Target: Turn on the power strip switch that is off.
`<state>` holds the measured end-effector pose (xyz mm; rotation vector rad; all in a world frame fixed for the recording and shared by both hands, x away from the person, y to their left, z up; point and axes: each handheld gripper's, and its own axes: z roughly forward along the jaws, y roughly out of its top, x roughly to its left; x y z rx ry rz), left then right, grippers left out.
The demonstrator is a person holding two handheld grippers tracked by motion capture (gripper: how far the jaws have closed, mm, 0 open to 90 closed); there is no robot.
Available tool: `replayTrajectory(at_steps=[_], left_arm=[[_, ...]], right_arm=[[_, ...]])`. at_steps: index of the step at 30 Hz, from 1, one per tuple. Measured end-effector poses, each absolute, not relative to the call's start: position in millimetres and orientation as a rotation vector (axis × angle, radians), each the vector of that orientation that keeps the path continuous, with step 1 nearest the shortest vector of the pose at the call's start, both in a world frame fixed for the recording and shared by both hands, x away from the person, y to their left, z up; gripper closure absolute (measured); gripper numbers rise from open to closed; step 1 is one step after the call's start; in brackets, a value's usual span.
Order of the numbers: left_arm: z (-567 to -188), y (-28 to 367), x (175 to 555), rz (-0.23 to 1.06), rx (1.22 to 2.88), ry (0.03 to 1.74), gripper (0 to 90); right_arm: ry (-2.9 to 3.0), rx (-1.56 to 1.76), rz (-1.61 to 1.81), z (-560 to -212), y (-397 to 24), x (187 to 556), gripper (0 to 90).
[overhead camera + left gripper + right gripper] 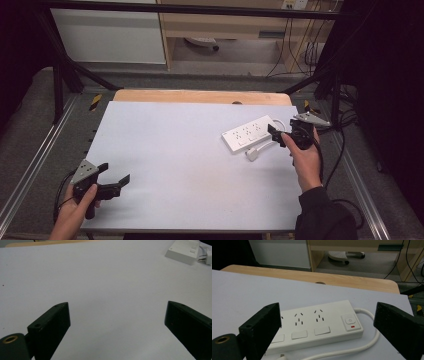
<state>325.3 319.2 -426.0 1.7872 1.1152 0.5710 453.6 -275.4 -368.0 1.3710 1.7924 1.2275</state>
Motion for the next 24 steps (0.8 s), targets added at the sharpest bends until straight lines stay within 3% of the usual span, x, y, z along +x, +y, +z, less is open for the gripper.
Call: replayTrajectory(at_steps=[17, 24], left_arm=[[-426.5, 319.1, 325.6, 0.568, 1.795, 1.112, 6.4], [-426.5, 319.2, 325.6, 0.567, 1.797, 1.110, 6.4]], right_arm=[[1.776, 1.451, 1.209, -382.7, -283.7, 470.7, 12.0], [1.782, 1.458, 1.185, -389.5, -281.9, 477.2, 17.5]])
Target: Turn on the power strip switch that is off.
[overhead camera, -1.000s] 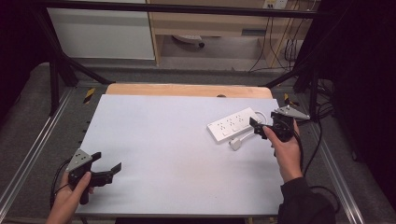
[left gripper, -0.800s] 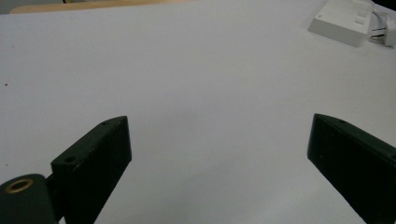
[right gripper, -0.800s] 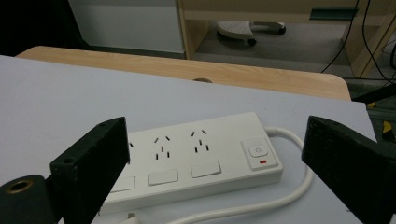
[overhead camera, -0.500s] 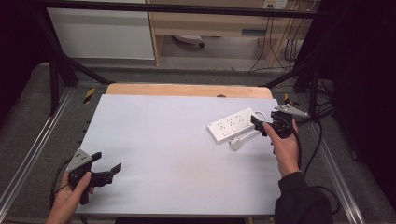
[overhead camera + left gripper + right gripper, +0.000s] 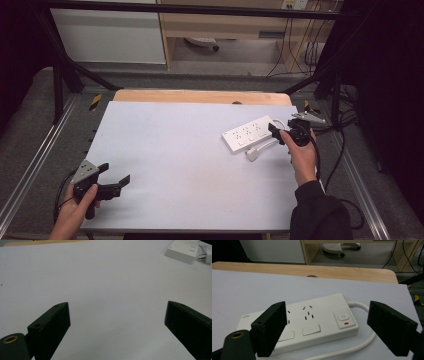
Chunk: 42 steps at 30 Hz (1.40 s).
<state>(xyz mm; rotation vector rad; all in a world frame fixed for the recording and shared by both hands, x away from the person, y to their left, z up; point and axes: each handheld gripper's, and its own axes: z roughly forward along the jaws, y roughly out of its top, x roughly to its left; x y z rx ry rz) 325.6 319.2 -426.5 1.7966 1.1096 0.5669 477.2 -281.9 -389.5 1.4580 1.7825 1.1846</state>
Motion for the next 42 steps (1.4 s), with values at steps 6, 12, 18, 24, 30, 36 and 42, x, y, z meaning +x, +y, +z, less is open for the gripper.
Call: replayTrajectory(at_steps=[6, 12, 18, 24, 30, 36, 42], left_arm=[[-426.6, 319.5, 325.6, 0.565, 1.795, 1.112, 6.5], [-426.9, 319.0, 325.5, 0.560, 1.799, 1.111, 6.5], [-427.0, 318.8, 325.5, 0.562, 1.800, 1.109, 6.6], [-427.0, 318.9, 325.4, 0.559, 1.800, 1.110, 6.6], [-426.7, 319.2, 325.3, 0.562, 1.801, 1.109, 6.6], [-426.8, 319.5, 325.5, 0.561, 1.801, 1.110, 6.5], [-427.0, 319.2, 325.4, 0.561, 1.801, 1.111, 6.5]], right_arm=[[1.797, 1.434, 1.154, -393.8, -279.8, 480.4, 28.1], [1.799, 1.426, 1.145, -396.4, -278.9, 482.7, 37.1], [1.804, 1.421, 1.145, -400.0, -276.1, 486.0, 52.7], [1.815, 1.410, 1.150, -402.6, -273.0, 487.3, 62.3], [1.802, 1.396, 1.157, -404.0, -270.6, 488.5, 67.9], [1.810, 1.383, 1.162, -407.7, -267.7, 490.6, 75.3], [1.829, 1.377, 1.166, -413.8, -264.0, 494.3, 85.4]])
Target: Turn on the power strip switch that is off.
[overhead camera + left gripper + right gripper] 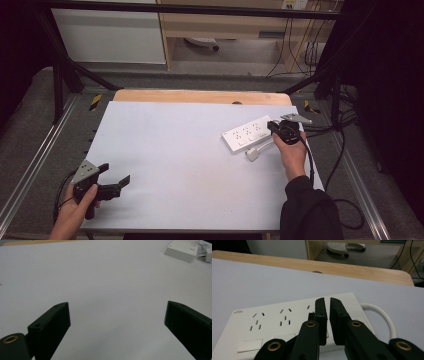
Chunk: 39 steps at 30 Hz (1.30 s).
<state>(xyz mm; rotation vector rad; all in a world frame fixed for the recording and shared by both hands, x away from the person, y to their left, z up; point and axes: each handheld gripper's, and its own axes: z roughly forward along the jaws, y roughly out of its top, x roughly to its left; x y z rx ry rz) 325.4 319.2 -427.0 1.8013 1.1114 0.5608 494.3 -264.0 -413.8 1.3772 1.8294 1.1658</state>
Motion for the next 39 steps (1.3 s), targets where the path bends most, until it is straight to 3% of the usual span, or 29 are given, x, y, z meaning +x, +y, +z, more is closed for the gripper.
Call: replayTrajectory(at_steps=[7, 39], left_arm=[[-427.2, 319.2, 325.4, 0.560, 1.803, 1.111, 6.5], [-427.3, 319.4, 325.3, 0.568, 1.814, 1.107, 6.4]], right_arm=[[1.848, 1.364, 1.151, -418.9, -259.1, 496.2, 89.6], [1.848, 1.414, 1.127, -442.4, -256.3, 505.2, 90.0]])
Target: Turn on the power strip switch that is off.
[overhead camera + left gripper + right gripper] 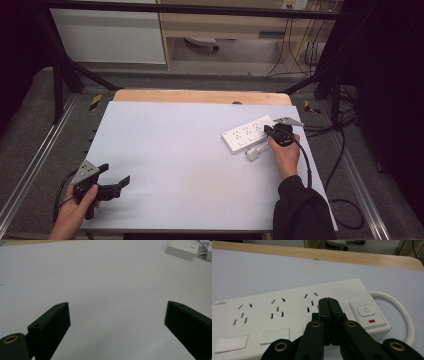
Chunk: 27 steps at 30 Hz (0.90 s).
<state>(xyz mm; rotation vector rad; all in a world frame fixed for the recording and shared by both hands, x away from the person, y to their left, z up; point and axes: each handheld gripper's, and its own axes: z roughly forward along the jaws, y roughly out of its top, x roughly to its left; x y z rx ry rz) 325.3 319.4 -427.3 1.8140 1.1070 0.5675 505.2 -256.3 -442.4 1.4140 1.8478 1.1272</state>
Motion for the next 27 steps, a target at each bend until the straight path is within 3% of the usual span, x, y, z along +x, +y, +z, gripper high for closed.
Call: replayTrajectory(at_steps=[27], left_arm=[[-427.1, 319.4, 324.9, 0.567, 1.816, 1.104, 6.5]], right_arm=[[1.854, 1.384, 1.126, -450.3, -253.5, 502.9, 90.0]])
